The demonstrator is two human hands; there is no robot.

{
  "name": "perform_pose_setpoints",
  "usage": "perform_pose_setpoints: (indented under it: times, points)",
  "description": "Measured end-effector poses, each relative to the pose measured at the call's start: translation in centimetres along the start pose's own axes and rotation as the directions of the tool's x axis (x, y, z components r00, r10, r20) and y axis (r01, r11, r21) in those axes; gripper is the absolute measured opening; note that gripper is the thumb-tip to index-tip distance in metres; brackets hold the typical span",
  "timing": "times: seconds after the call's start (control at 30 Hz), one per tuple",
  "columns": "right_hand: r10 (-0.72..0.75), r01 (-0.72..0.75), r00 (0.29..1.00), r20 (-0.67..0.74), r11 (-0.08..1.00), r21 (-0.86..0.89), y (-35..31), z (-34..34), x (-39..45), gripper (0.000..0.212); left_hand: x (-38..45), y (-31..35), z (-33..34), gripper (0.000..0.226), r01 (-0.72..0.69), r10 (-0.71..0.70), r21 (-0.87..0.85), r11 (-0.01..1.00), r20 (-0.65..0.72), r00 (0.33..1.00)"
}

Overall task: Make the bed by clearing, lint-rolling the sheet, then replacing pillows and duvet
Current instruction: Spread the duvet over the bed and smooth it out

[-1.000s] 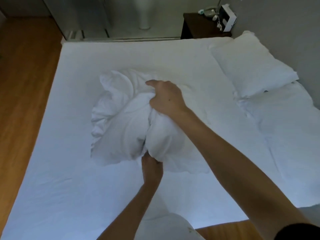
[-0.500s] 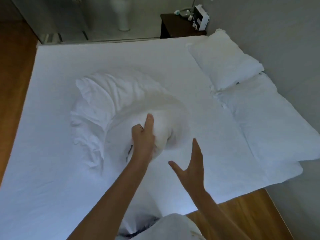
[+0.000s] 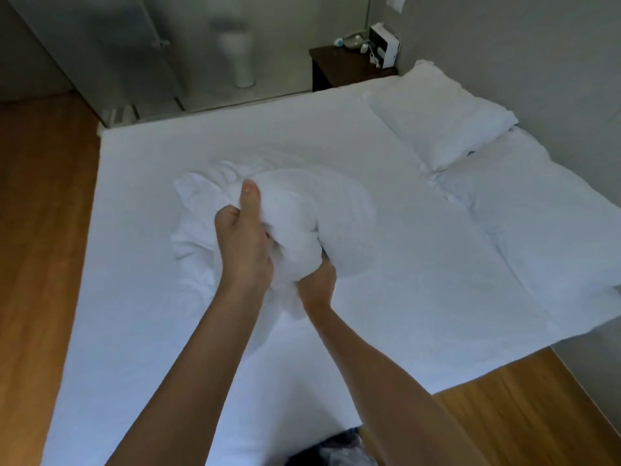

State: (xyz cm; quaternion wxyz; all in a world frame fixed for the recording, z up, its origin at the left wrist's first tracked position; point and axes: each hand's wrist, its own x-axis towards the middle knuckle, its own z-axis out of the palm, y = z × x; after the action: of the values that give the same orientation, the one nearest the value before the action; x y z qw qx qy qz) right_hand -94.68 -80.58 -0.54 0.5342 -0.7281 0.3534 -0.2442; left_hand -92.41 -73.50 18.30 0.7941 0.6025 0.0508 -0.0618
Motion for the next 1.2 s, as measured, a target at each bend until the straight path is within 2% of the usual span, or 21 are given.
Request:
perform_pose_setpoints:
  times: [0.07, 0.17, 0.27, 0.33, 0.37, 0.43, 0.47, 0.5, 0.53, 0.57, 0.6, 0.63, 0.67, 0.7, 0.77, 0.83, 0.93, 1.03, 1.07, 1.13, 1.2]
  points:
    - [-0.144, 0.142, 0.990, -0.002, 0.976, -0.166, -1.7, -2.4, 1.2, 0.027, 2.2, 1.4, -1.9, 0.028, 0.010, -0.015, -0.075, 0.997, -0.071, 0.997]
    - [-0.375, 0.361, 0.925, 0.057, 0.823, -0.438, -5.2, -8.9, 4.6, 0.020, 5.4, 1.9, -4.1, 0.019, 0.078, -0.093, -0.119, 0.990, -0.122, 0.988]
    - [-0.576, 0.473, 0.817, 0.004, 0.667, -0.576, -10.3, -13.3, 8.4, 0.012, 6.7, 0.6, -4.6, 0.022, 0.193, -0.197, -0.085, 0.978, -0.042, 0.980]
    - [-0.621, 0.471, 0.783, -0.044, 0.637, -0.611, -13.4, -14.8, 9.9, 0.012, 6.0, -0.3, -4.0, 0.018, 0.213, -0.213, 0.011, 0.977, 0.068, 0.975]
    - [-0.630, 0.473, 0.775, -0.050, 0.631, -0.615, -14.5, -15.4, 10.3, 0.013, 5.3, -0.9, -3.7, 0.014, 0.157, -0.169, 0.109, 0.982, 0.112, 0.979]
    - [-0.643, 0.503, 0.766, -0.009, 0.607, -0.615, -16.0, -16.0, 10.2, 0.015, 3.1, -2.7, -3.5, 0.009, -0.150, 0.063, 0.359, 0.921, 0.240, 0.969]
    - [-0.657, 0.527, 0.754, 0.030, 0.577, -0.624, -16.3, -15.9, 9.7, 0.016, 1.8, -3.5, -3.4, 0.024, -0.369, 0.221, 0.460, 0.808, 0.344, 0.913]
    - [-0.669, 0.555, 0.740, 0.076, 0.541, -0.632, -16.4, -15.3, 9.1, 0.018, 0.7, -4.3, -3.2, 0.039, -0.578, 0.367, 0.501, 0.644, 0.460, 0.808]
    - [-0.682, 0.590, 0.720, 0.129, 0.504, -0.630, -16.4, -14.6, 8.3, 0.020, 0.0, -5.0, -2.9, 0.052, -0.744, 0.477, 0.509, 0.433, 0.570, 0.669]
    - [-0.693, 0.630, 0.697, 0.185, 0.469, -0.619, -16.3, -13.8, 7.4, 0.021, 0.0, -5.5, -2.5, 0.064, -0.847, 0.534, 0.490, 0.206, 0.669, 0.517]
    - [-0.701, 0.669, 0.673, 0.238, 0.439, -0.600, -16.0, -13.0, 6.5, 0.020, 0.3, -5.5, -2.0, 0.074, -0.878, 0.528, 0.479, 0.005, 0.744, 0.409]
    - [-0.702, 0.699, 0.655, 0.280, 0.421, -0.579, -15.6, -12.3, 5.7, 0.019, 1.1, -5.7, -1.6, 0.082, -0.863, 0.489, 0.488, -0.132, 0.789, 0.372]
    - [-0.702, 0.717, 0.645, 0.303, 0.417, -0.559, -15.0, -11.9, 5.0, 0.019, 2.0, -5.7, -1.2, 0.086, -0.836, 0.455, 0.509, -0.206, 0.806, 0.379]
    - [-0.703, 0.722, 0.644, 0.302, 0.427, -0.545, -14.3, -11.7, 4.5, 0.022, 3.0, -5.8, -1.0, 0.086, -0.819, 0.443, 0.525, -0.231, 0.806, 0.392]
    - [-0.705, 0.711, 0.656, 0.268, 0.459, -0.532, -12.8, -11.6, 4.0, 0.029, 4.3, -6.3, -1.1, 0.074, -0.812, 0.451, 0.532, -0.242, 0.802, 0.391]
    - [-0.663, 0.686, 0.704, 0.254, 0.541, -0.487, -10.8, -11.3, 3.5, 0.035, 4.8, -7.0, -1.5, 0.058, -0.820, 0.450, 0.535, -0.201, 0.794, 0.408]
    - [-0.534, 0.633, 0.769, 0.352, 0.715, -0.297, -6.4, -11.8, 3.0, 0.054, 4.5, -9.7, -2.2, 0.044, -0.793, 0.356, 0.607, -0.047, 0.752, 0.555]
    - [-0.438, 0.594, 0.707, 0.555, 0.794, -0.130, -0.4, -13.7, 3.6, 0.053, 2.7, -14.8, -3.6, 0.039, -0.714, 0.288, 0.699, 0.047, 0.675, 0.680]
    - [-0.390, 0.531, 0.721, 0.572, 0.842, -0.094, 1.8, -14.4, 3.9, 0.049, 2.0, -16.7, -4.2, 0.040, -0.671, 0.261, 0.738, 0.070, 0.635, 0.727]
    - [-0.239, 0.320, 0.823, 0.515, 0.944, -0.074, 6.1, -16.0, 5.1, 0.042, 0.4, -20.4, -4.7, 0.033, -0.571, 0.201, 0.814, 0.104, 0.545, 0.814]
    - [-0.066, 0.154, 0.896, 0.438, 0.973, -0.169, 10.2, -17.8, 7.1, 0.033, -1.4, -22.9, -3.6, 0.029, -0.469, 0.159, 0.875, 0.123, 0.449, 0.879]
